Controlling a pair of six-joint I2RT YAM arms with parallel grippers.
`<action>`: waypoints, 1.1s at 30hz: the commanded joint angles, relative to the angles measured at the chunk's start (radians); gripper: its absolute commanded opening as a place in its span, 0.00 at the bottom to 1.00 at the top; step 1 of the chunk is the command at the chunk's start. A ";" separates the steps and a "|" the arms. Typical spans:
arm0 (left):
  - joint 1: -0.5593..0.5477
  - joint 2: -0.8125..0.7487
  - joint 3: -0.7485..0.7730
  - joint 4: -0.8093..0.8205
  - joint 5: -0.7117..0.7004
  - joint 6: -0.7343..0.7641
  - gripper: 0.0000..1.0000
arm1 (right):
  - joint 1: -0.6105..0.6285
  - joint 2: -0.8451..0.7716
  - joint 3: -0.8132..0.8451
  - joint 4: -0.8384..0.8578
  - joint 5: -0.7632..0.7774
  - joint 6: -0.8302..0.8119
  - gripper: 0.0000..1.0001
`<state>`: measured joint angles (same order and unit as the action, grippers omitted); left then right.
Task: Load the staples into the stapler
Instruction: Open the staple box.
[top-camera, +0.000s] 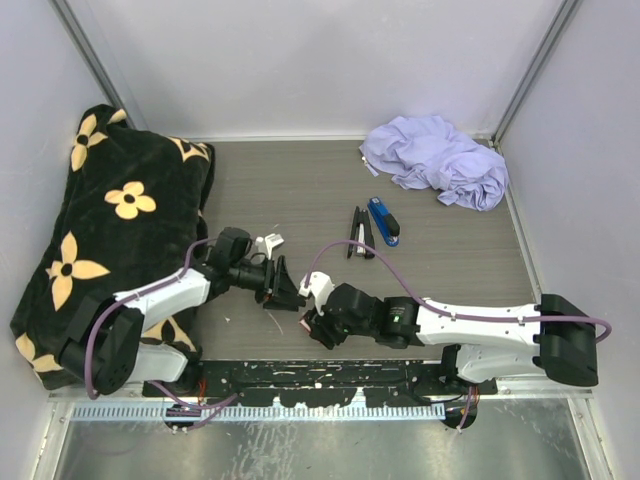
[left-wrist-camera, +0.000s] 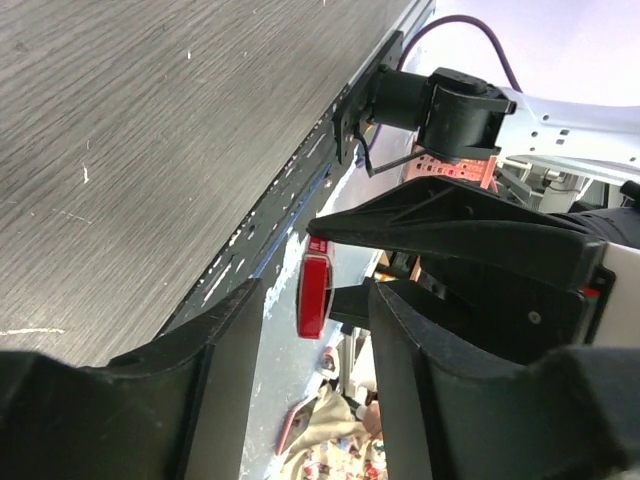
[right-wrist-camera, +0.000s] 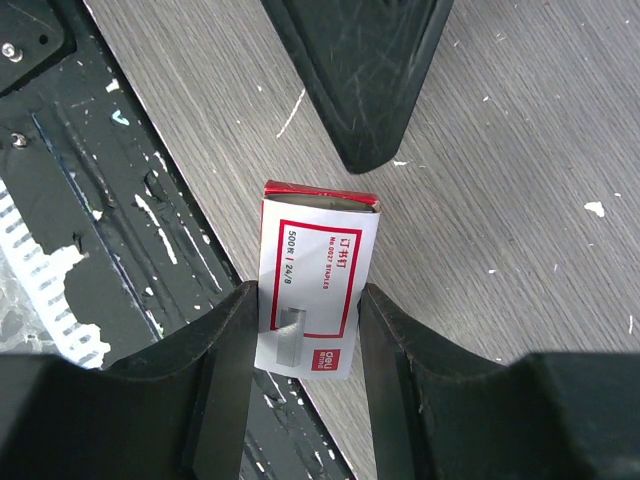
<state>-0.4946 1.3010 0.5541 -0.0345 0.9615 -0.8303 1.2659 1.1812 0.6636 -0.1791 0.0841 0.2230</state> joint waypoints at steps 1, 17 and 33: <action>-0.024 0.030 0.054 -0.018 0.035 0.057 0.47 | 0.000 -0.053 0.022 0.056 -0.004 -0.007 0.44; -0.072 0.102 0.087 -0.021 0.064 0.064 0.31 | 0.000 -0.052 0.021 0.061 -0.003 -0.007 0.44; -0.079 0.099 0.096 -0.027 0.085 0.063 0.10 | 0.000 -0.047 0.006 0.056 0.000 0.003 0.44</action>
<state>-0.5632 1.4006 0.6170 -0.0601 1.0027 -0.7853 1.2659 1.1469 0.6636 -0.1921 0.0765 0.2234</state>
